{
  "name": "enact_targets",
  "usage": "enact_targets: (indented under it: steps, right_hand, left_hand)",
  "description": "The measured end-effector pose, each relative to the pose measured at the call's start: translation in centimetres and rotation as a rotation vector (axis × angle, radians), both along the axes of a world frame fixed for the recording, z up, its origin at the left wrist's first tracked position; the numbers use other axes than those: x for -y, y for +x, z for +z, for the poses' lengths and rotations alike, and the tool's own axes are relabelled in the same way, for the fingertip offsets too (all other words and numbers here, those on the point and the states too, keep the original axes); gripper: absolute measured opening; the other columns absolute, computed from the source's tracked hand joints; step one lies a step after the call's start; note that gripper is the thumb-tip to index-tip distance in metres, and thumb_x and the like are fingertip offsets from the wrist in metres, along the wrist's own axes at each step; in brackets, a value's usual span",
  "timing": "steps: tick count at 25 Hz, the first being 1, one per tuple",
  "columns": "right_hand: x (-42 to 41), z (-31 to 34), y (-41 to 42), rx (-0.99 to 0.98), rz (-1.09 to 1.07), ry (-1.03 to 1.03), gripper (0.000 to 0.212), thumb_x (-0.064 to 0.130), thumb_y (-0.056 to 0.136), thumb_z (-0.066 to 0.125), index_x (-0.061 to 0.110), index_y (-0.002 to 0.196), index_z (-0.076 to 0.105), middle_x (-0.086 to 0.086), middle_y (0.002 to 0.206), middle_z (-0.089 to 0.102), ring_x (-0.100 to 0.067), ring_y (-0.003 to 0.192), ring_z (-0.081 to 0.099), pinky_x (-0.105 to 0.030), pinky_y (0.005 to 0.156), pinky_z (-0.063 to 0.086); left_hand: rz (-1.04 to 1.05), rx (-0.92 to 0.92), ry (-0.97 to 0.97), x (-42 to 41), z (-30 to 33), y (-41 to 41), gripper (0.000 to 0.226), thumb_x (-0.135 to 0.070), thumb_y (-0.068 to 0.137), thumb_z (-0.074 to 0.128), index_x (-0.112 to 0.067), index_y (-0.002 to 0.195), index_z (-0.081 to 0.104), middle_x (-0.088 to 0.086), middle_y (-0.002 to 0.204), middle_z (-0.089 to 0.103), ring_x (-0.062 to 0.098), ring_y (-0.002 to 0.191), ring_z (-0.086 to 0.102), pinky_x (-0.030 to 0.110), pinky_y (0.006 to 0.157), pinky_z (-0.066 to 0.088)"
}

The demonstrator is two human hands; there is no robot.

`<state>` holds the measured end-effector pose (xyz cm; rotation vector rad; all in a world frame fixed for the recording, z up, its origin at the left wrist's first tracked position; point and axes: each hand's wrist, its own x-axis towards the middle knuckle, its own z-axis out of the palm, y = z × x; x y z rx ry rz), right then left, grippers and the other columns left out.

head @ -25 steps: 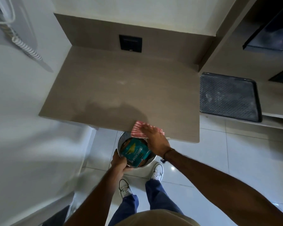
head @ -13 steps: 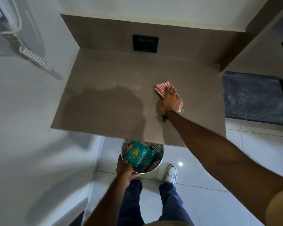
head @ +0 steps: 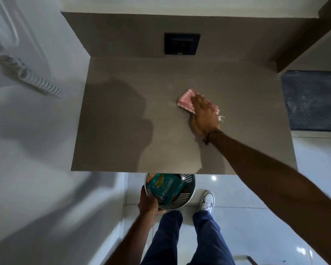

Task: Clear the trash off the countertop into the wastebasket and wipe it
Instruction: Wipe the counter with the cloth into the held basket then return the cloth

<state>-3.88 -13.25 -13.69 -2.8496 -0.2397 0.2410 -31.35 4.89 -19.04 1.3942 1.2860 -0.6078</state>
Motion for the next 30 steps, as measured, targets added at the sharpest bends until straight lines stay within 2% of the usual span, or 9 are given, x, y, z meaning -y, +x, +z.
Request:
enact_targets:
  steps: [3, 6, 10, 14, 17, 19, 22, 26, 30]
  right_hand:
    - [-3.6, 0.1, 5.9, -0.008, -0.076, -0.002, 0.065, 0.022, 0.096, 0.046, 0.01, 0.157, 0.026, -0.014, 0.165, 0.024, -0.029, 0.154, 0.022, -0.041, 0.127, 0.015]
    - [-9.1, 0.0, 7.7, -0.033, 0.045, 0.017, 0.063, 0.024, 0.097, 0.046, 0.012, 0.156, 0.028, -0.012, 0.166, 0.022, -0.028, 0.155, 0.019, -0.04, 0.127, 0.013]
    - [-15.1, 0.5, 4.5, -0.043, 0.349, 0.074, 0.062, 0.022, 0.093, 0.05, 0.016, 0.153, 0.038, -0.009, 0.164, 0.03, -0.025, 0.153, 0.025, -0.036, 0.125, 0.014]
    - [-11.7, 0.2, -2.3, -0.087, 0.548, 0.138, 0.058, 0.021, 0.091, 0.053, 0.015, 0.148, 0.047, -0.01, 0.159, 0.039, -0.026, 0.151, 0.032, -0.043, 0.126, 0.019]
    - [-3.8, -0.2, -0.9, 0.003, 0.238, 0.145, 0.052, 0.019, 0.093, 0.055, 0.009, 0.144, 0.051, -0.015, 0.156, 0.043, -0.032, 0.148, 0.036, -0.047, 0.123, 0.025]
    - [1.5, -0.3, 1.5, -0.011, 0.028, 0.069, 0.054, 0.019, 0.096, 0.052, 0.011, 0.149, 0.044, -0.014, 0.161, 0.034, -0.031, 0.152, 0.029, -0.044, 0.124, 0.02]
    - [1.9, -0.7, 1.0, -0.019, -0.059, 0.064, 0.061, 0.02, 0.096, 0.051, 0.014, 0.154, 0.035, -0.011, 0.164, 0.028, -0.027, 0.154, 0.022, -0.04, 0.126, 0.014]
    - [-2.8, -0.8, -6.7, -0.038, 0.215, 0.173, 0.061, 0.02, 0.09, 0.053, 0.016, 0.15, 0.044, -0.007, 0.162, 0.035, -0.023, 0.153, 0.027, -0.04, 0.127, 0.014]
    - [-1.2, 0.4, -14.9, -0.136, 0.466, 0.28, 0.06, 0.013, 0.088, 0.055, 0.021, 0.147, 0.047, -0.005, 0.159, 0.04, -0.021, 0.151, 0.031, -0.037, 0.126, 0.008]
  left_hand:
    - [0.019, 0.003, -0.001, -1.4, -0.5, -0.7, 0.024, -0.034, 0.104, 0.051, -0.03, 0.127, 0.058, 0.016, 0.134, 0.062, 0.04, 0.101, 0.072, 0.042, 0.049, 0.064]
    - [0.037, -0.006, -0.03, -2.7, -0.7, -1.5, 0.027, -0.04, 0.099, 0.059, -0.032, 0.124, 0.059, 0.016, 0.132, 0.063, 0.041, 0.103, 0.071, 0.043, 0.051, 0.065]
    - [0.042, -0.026, -0.027, -3.6, -0.7, -2.0, 0.025, -0.038, 0.099, 0.06, -0.033, 0.123, 0.06, 0.017, 0.134, 0.061, 0.043, 0.106, 0.069, 0.041, 0.049, 0.064]
    - [0.024, -0.03, -0.04, -3.8, -0.4, -2.3, 0.025, -0.037, 0.1, 0.058, -0.032, 0.124, 0.059, 0.017, 0.136, 0.06, 0.041, 0.103, 0.07, 0.041, 0.05, 0.064]
    - [0.009, -0.021, -0.044, -3.2, -0.4, -2.3, 0.028, -0.041, 0.097, 0.061, -0.033, 0.124, 0.058, 0.016, 0.134, 0.061, 0.039, 0.1, 0.071, 0.042, 0.05, 0.065]
    - [-0.005, -0.018, -0.041, -2.8, -0.6, -2.5, 0.036, -0.042, 0.094, 0.065, -0.033, 0.128, 0.056, 0.016, 0.136, 0.06, 0.04, 0.102, 0.071, 0.043, 0.05, 0.065]
    - [-0.015, -0.025, -0.034, -1.8, -0.5, -2.8, 0.038, -0.042, 0.093, 0.067, -0.031, 0.128, 0.056, 0.018, 0.135, 0.062, 0.043, 0.105, 0.071, 0.048, 0.053, 0.067]
    - [0.017, -0.016, -0.018, 0.3, 0.3, -3.5, 0.035, -0.042, 0.098, 0.061, -0.027, 0.129, 0.057, 0.019, 0.133, 0.065, 0.043, 0.103, 0.073, 0.055, 0.058, 0.067]
    - [0.049, 0.017, 0.04, 2.7, 1.9, -4.7, 0.033, -0.038, 0.103, 0.054, -0.026, 0.134, 0.055, 0.021, 0.136, 0.064, 0.044, 0.097, 0.076, 0.059, 0.06, 0.067]
